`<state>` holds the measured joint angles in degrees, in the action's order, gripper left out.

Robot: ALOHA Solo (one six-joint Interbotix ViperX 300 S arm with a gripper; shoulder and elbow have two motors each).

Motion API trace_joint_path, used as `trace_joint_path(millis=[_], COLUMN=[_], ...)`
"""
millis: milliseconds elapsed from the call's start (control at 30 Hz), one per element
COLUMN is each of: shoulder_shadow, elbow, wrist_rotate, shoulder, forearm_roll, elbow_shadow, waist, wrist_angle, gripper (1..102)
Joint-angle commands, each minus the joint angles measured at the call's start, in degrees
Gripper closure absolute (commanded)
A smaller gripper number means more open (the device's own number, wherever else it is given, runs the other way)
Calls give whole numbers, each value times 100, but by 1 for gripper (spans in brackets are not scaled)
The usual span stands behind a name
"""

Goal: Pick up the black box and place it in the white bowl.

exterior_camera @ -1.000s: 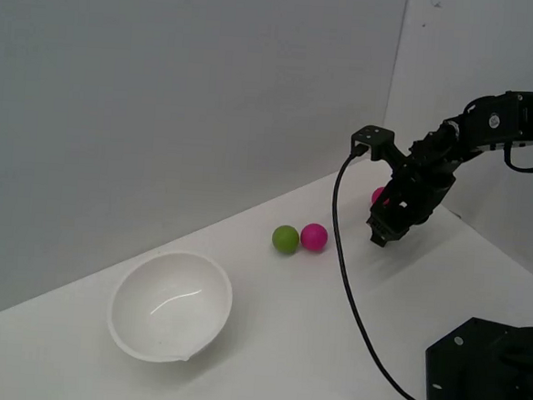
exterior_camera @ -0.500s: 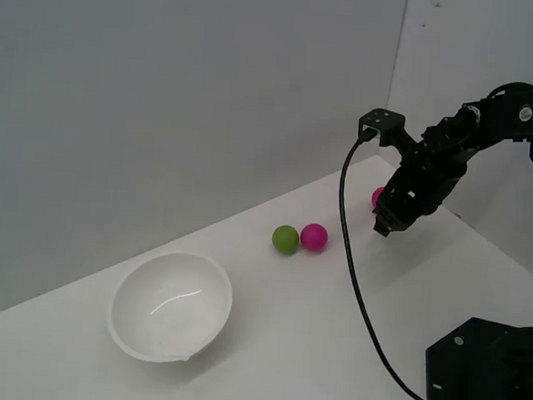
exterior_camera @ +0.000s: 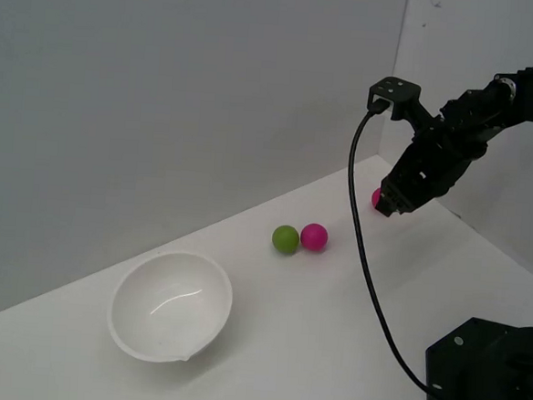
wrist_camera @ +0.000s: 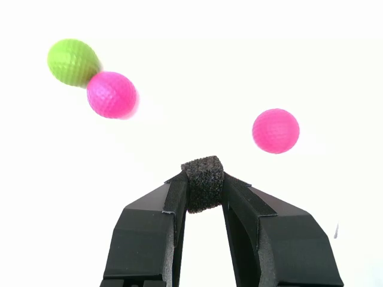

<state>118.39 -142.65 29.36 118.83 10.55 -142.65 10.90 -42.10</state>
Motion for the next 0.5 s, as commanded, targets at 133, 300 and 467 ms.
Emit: trace_joint_path(millis=[133,300,467], shoulder_shadow=[519,624,677], elbow=[211,220,316], wrist_rotate=[62,62,62], shoulder=[483,589,642], forearm_roll=[202,264,369], elbow_shadow=[220,229,325], waist=[-123,-343,-589], wrist_angle=[-79,-70,-70], gripper=[100,100,100])
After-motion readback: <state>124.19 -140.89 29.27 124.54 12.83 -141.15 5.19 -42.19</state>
